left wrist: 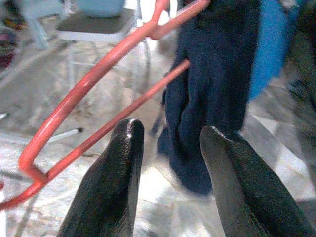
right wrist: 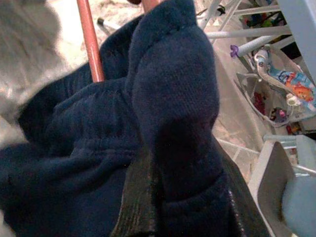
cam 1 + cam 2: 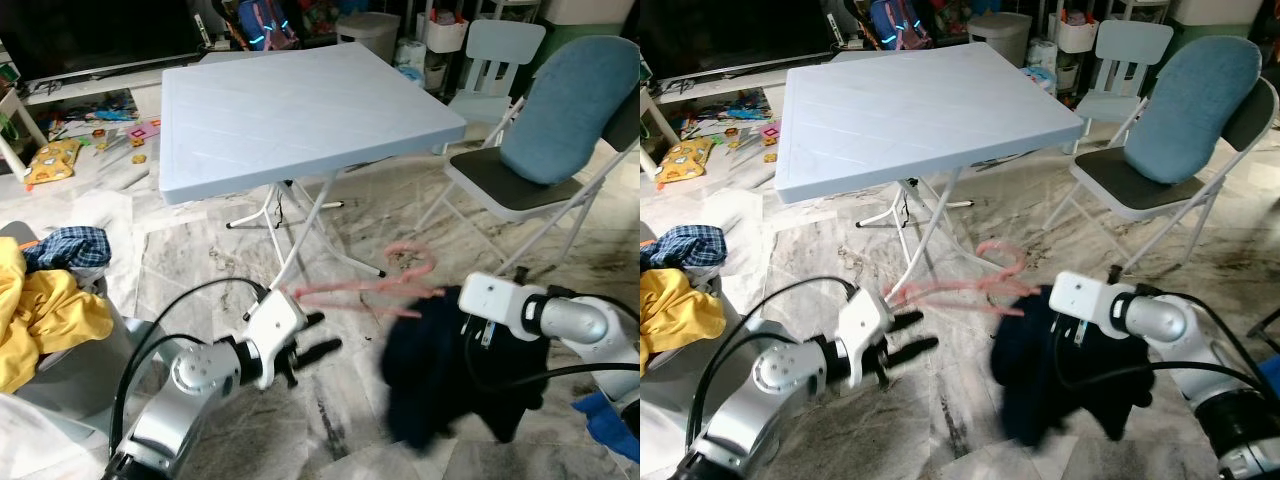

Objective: Hang hanger

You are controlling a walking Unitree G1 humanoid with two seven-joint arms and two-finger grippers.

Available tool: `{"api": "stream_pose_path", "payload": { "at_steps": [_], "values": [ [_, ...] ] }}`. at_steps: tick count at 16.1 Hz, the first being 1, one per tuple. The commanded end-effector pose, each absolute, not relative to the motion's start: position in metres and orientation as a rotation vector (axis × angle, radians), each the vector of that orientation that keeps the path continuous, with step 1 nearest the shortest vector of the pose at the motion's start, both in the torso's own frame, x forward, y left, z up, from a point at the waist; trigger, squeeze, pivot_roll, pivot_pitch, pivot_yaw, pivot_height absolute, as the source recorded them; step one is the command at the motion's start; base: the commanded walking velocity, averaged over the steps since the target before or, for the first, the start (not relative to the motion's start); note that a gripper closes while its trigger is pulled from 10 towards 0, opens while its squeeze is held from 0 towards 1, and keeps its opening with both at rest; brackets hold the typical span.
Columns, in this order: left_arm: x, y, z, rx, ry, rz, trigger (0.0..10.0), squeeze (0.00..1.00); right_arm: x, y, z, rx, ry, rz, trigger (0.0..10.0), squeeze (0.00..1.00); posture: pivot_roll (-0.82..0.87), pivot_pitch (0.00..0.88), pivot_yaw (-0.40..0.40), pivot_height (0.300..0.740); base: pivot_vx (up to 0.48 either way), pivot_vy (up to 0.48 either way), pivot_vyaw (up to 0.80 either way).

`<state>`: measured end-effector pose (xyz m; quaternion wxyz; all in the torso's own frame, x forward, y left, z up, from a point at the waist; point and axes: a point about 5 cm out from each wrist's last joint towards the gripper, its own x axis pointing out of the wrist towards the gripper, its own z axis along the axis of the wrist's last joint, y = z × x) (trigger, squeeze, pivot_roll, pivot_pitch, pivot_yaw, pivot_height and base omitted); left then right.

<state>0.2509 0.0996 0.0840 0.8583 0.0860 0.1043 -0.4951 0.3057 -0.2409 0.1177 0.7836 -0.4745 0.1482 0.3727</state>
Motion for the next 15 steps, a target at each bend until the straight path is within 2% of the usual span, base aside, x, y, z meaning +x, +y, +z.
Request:
{"api": "stream_pose_path", "payload": {
  "at_steps": [1,5,8,11,12,15],
  "values": [
    [0.25,0.101,0.089,0.192,0.206,-1.039,10.0,1.0,0.314,-0.235,0.132,-1.064,0.251,0.814,10.0,0.0,-0.19,0.0,0.026,0.74,0.0,0.0,0.0],
    [0.255,0.11,0.102,0.255,0.118,-1.022,10.0,1.0,0.308,-0.24,0.133,-1.104,0.274,0.951,10.0,0.0,-0.2,0.0,0.029,0.74,0.0,0.0,0.0],
    [0.257,0.111,0.112,0.245,0.083,-1.029,10.0,1.0,0.309,-0.246,0.134,-1.166,0.282,0.973,10.0,0.0,-0.19,0.0,0.027,0.74,0.0,0.0,0.0],
    [0.258,0.116,0.102,0.289,0.107,-1.026,10.0,1.0,0.307,-0.238,0.14,-1.12,0.233,1.041,10.0,0.0,-0.2,0.0,0.03,0.74,0.0,0.0,0.0],
    [0.254,0.114,0.1,0.298,0.125,-1.076,10.0,0.0,0.303,-0.235,0.141,-1.094,0.221,1.093,10.0,0.0,-0.2,0.0,0.03,0.74,0.0,0.0,0.0],
    [0.252,0.106,0.101,0.28,0.12,-1.118,10.0,0.0,0.298,-0.233,0.147,-1.062,0.205,1.145,10.0,0.0,-0.21,0.0,0.036,0.74,0.0,0.0,0.0]
  ]
}}
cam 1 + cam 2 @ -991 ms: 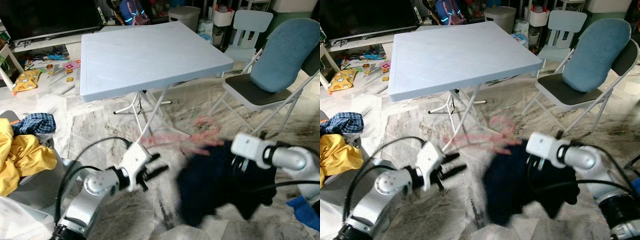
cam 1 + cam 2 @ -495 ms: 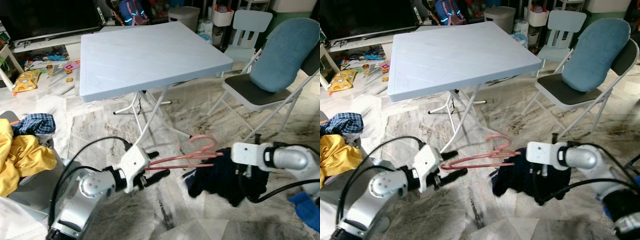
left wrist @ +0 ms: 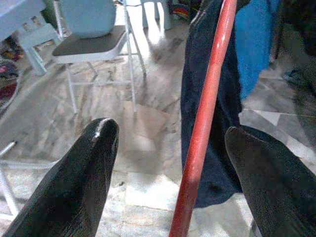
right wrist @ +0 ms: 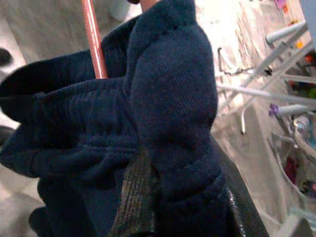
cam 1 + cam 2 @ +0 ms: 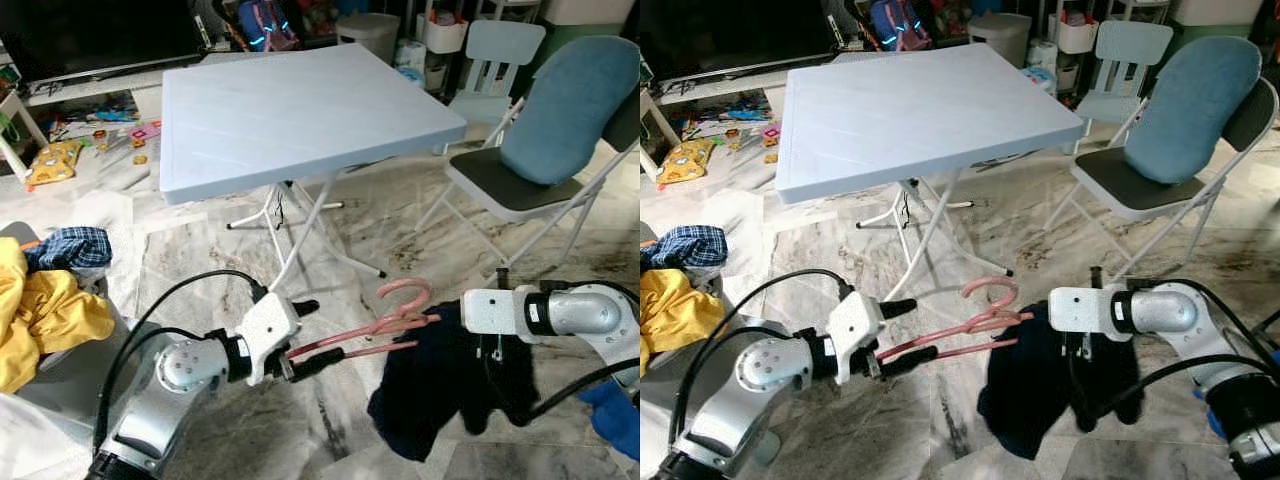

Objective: Hang hanger

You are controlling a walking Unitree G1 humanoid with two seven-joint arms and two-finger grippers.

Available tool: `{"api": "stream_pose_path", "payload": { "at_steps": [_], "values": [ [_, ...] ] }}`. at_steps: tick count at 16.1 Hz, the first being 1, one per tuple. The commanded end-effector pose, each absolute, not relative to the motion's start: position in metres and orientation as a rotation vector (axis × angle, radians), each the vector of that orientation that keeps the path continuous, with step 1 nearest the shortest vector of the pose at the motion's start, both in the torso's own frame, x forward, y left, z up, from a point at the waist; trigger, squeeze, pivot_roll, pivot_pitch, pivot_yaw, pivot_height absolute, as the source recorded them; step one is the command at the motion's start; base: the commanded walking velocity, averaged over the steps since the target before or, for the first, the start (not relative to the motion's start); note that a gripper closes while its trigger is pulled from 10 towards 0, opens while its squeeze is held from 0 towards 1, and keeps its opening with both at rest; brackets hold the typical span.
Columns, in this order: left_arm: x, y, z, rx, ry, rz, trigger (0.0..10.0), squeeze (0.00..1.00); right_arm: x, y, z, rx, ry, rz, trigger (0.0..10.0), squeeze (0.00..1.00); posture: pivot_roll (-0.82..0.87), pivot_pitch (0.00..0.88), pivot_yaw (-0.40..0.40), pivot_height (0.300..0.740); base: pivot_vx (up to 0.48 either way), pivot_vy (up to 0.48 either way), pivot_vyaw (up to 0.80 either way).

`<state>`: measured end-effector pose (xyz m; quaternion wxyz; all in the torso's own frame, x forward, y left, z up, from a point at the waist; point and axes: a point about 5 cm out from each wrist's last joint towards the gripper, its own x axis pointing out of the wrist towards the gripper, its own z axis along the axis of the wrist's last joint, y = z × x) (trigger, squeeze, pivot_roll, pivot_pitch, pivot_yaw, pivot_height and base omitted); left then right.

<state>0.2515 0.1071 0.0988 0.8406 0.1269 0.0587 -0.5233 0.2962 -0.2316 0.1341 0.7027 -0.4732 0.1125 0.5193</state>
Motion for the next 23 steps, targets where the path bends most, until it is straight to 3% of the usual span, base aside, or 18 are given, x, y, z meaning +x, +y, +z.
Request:
{"api": "stream_pose_path", "payload": {
  "at_steps": [1,4,5,6,23],
  "values": [
    [0.251,0.104,0.1,0.282,0.124,-1.136,10.0,0.0,0.297,-0.232,0.15,-1.036,0.2,1.159,10.0,0.0,-0.22,0.0,0.038,0.74,0.0,0.0,0.0],
    [0.254,0.099,0.096,0.282,0.131,-1.166,10.0,0.0,0.29,-0.228,0.154,-1.008,0.193,1.208,10.0,0.0,-0.22,0.0,0.04,0.74,0.0,0.0,0.0],
    [0.257,0.097,0.094,0.271,0.138,-1.174,6.8,0.0,0.289,-0.225,0.154,-1.002,0.187,1.216,10.0,0.0,-0.22,0.0,0.039,0.74,0.0,0.0,0.0],
    [0.258,0.096,0.093,0.263,0.144,-1.18,0.0,0.0,0.288,-0.224,0.153,-0.999,0.186,1.22,10.0,0.0,-0.23,0.0,0.039,0.74,0.0,0.0,0.0],
    [0.277,0.098,0.074,0.478,0.196,-1.249,0.0,0.0,0.299,-0.177,0.157,-1.114,0.021,1.154,10.0,0.0,-0.23,0.0,0.053,0.74,0.0,0.0,0.0]
  ]
}}
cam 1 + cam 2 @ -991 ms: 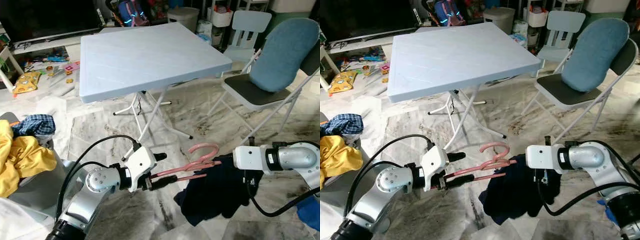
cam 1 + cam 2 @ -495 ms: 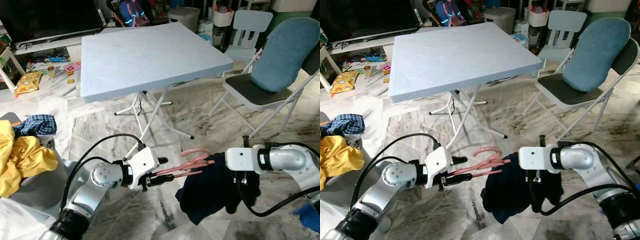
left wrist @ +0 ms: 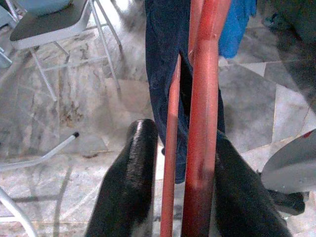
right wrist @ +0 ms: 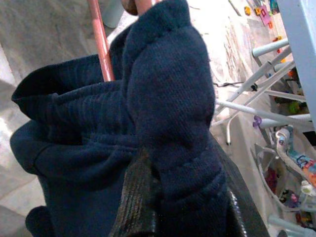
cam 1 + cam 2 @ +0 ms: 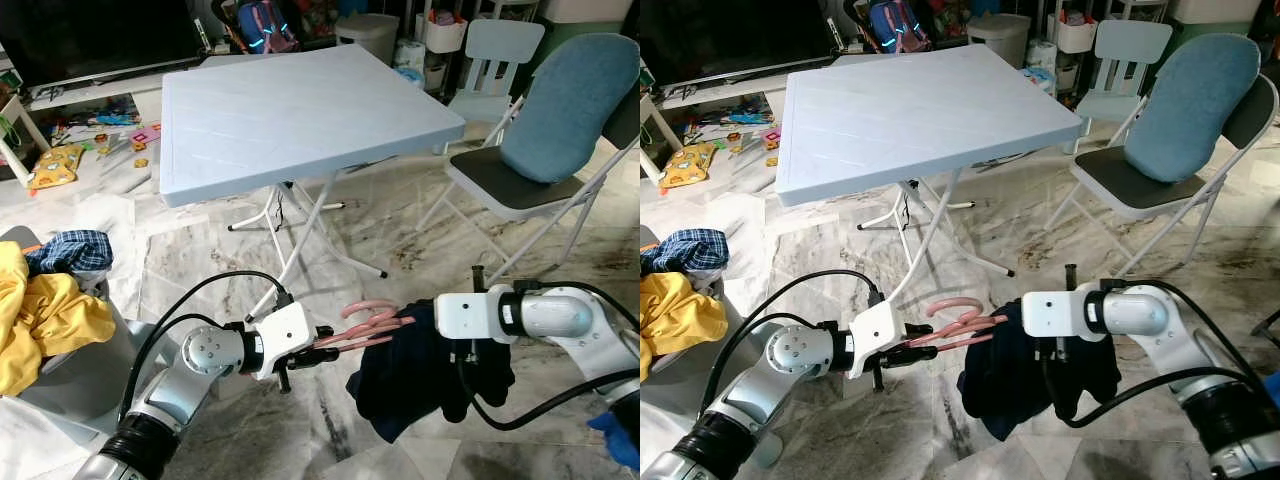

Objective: Hang hanger

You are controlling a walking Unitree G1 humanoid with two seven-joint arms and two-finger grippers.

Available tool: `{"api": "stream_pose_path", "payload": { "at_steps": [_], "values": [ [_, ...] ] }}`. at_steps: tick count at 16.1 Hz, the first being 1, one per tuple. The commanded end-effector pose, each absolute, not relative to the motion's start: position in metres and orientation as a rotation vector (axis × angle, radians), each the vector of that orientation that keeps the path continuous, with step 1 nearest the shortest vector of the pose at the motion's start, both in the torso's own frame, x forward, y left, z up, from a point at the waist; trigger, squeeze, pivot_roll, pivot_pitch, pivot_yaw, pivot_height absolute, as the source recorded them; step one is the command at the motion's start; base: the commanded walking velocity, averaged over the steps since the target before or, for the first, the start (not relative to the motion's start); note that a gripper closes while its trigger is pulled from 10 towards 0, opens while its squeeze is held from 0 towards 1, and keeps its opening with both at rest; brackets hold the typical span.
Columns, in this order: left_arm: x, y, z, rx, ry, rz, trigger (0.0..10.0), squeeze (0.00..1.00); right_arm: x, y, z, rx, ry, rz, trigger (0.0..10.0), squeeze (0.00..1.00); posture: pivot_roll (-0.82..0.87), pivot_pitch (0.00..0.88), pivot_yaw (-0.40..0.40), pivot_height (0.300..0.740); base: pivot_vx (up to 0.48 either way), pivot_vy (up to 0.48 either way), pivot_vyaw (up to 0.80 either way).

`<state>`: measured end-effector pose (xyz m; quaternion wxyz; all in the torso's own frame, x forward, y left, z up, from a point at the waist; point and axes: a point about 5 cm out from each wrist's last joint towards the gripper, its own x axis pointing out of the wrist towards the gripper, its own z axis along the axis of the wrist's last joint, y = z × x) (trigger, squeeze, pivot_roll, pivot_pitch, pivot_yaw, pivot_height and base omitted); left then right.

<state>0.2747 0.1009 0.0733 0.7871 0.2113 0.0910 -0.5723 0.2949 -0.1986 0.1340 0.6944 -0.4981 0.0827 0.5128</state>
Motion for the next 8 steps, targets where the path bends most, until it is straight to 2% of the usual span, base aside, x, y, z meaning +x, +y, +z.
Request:
{"api": "stream_pose_path", "payload": {
  "at_steps": [1,6,8],
  "values": [
    [0.277,0.098,0.074,0.479,0.194,-1.245,0.0,0.0,0.299,-0.177,0.157,-1.114,0.02,1.154,10.0,0.0,-0.23,0.0,0.053,0.74,0.0,0.0,0.0],
    [0.285,0.101,0.074,0.446,0.142,-1.133,0.0,0.0,0.305,-0.177,0.159,-1.119,0.012,1.123,10.0,0.0,-0.24,0.0,0.051,0.74,0.0,0.0,0.0],
    [0.281,0.102,0.068,0.383,0.154,-1.108,0.0,0.0,0.309,-0.166,0.157,-1.121,-0.01,1.129,10.0,0.0,-0.24,0.0,0.042,0.74,0.0,0.0,0.0]
  ]
}}
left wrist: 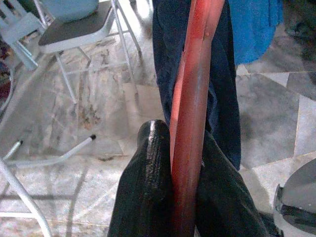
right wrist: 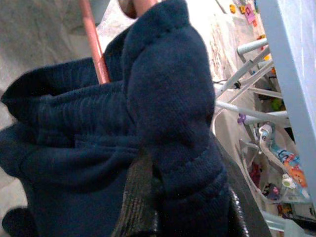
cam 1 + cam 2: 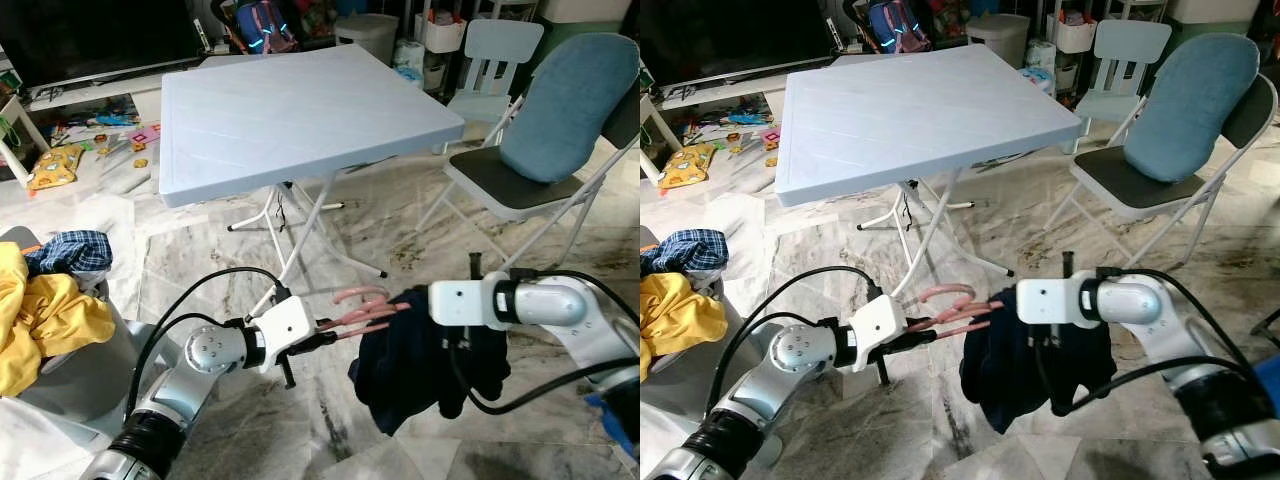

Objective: Hang hanger

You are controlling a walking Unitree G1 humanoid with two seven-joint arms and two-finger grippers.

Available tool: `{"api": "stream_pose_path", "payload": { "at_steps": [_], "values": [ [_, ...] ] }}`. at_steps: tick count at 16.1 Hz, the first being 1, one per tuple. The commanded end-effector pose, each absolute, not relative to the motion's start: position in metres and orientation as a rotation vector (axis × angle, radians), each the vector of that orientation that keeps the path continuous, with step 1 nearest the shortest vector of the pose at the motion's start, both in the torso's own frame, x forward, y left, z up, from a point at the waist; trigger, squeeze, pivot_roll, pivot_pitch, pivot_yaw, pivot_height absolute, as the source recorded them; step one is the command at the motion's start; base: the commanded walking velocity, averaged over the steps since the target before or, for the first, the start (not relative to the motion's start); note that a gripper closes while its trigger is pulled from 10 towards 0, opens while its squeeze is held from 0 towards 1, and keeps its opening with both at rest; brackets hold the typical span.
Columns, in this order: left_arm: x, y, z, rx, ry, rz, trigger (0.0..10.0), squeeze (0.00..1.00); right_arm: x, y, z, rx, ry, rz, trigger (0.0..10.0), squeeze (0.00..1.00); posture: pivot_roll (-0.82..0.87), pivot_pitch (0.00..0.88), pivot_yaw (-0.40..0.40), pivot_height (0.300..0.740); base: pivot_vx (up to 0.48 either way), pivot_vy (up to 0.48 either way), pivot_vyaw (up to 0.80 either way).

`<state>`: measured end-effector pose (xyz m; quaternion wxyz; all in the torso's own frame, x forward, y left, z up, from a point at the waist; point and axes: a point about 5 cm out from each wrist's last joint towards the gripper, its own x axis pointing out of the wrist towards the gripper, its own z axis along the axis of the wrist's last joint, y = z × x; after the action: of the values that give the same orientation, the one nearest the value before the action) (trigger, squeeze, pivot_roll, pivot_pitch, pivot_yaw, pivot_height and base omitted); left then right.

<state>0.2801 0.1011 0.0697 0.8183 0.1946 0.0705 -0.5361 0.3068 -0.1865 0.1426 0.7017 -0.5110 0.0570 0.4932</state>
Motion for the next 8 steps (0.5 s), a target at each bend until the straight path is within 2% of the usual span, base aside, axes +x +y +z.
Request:
{"api": "stream_pose_path", "payload": {
  "at_steps": [1,3,4,5,8],
  "values": [
    [0.279,0.101,0.067,0.362,0.151,-1.099,0.0,0.0,0.311,-0.161,0.155,-1.125,-0.014,1.14,10.0,0.0,-0.23,0.0,0.038,0.74,0.0,0.0,0.0],
    [0.28,0.101,0.068,0.345,0.13,-1.071,0.0,0.0,0.314,-0.154,0.155,-1.105,-0.023,1.15,10.0,0.0,-0.22,0.0,0.031,0.74,0.0,0.0,0.0],
    [0.279,0.103,0.067,0.338,0.13,-1.063,0.0,0.0,0.314,-0.151,0.155,-1.109,-0.029,1.166,10.0,0.84,-0.21,0.0,0.026,0.74,0.0,0.0,0.0],
    [0.277,0.105,0.065,0.339,0.141,-1.06,0.0,0.0,0.316,-0.15,0.154,-1.11,-0.019,1.18,10.0,1.0,-0.21,0.0,0.023,0.74,0.0,0.0,0.0],
    [0.275,0.107,0.063,0.315,0.148,-1.051,0.0,0.0,0.32,-0.151,0.155,-1.114,-0.019,1.157,10.0,1.0,-0.21,0.0,0.023,0.74,0.0,0.0,0.0]
  ]
}}
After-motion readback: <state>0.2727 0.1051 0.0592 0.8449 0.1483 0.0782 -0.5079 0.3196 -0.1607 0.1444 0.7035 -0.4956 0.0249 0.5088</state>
